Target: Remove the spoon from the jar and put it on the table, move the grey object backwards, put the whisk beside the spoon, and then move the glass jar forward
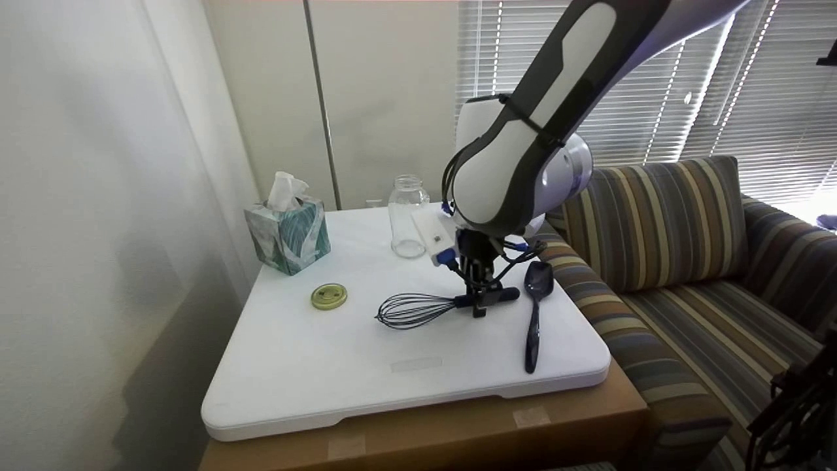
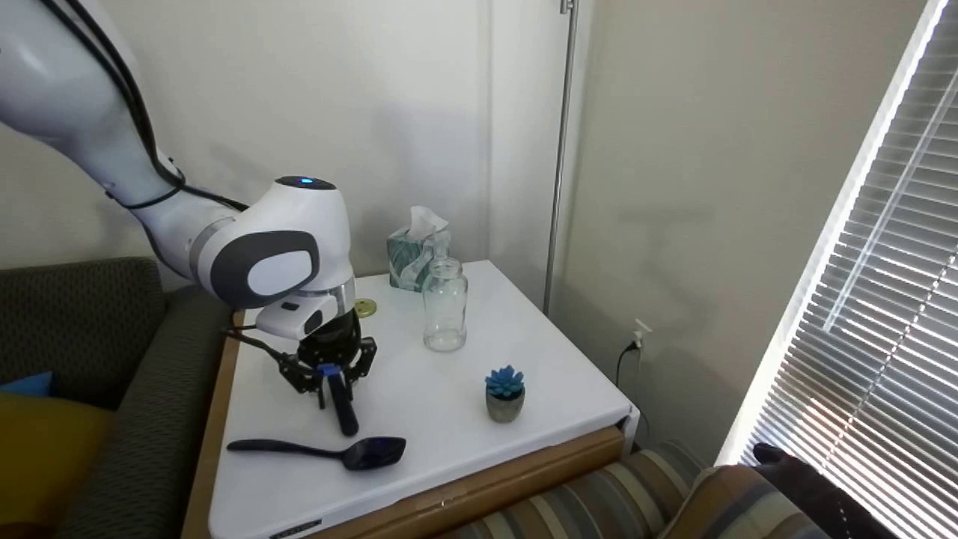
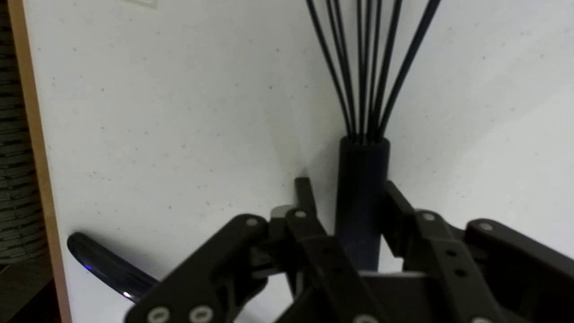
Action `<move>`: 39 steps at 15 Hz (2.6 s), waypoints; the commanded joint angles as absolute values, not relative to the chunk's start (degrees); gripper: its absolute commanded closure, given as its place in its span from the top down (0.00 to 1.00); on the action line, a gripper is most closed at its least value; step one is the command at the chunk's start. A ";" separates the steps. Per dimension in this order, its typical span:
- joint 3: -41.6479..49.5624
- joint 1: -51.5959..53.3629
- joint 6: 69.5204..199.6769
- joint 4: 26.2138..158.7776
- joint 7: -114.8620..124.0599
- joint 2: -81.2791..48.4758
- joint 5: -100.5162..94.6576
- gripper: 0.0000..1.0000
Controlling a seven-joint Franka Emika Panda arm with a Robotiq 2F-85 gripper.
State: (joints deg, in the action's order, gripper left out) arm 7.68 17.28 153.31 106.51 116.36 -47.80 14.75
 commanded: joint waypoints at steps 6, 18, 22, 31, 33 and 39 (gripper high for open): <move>7.14 16.45 147.12 104.41 117.62 -46.91 11.88 0.06; 6.86 17.50 137.81 104.89 123.03 -38.62 5.24 0.06; 5.05 15.31 125.07 102.60 130.86 -37.20 8.92 0.06; 3.42 14.90 125.52 102.57 136.43 -37.97 9.35 0.06; 3.06 15.13 124.01 102.91 142.81 -37.64 11.49 0.06; 11.66 23.22 124.39 105.34 150.34 -37.16 27.61 0.06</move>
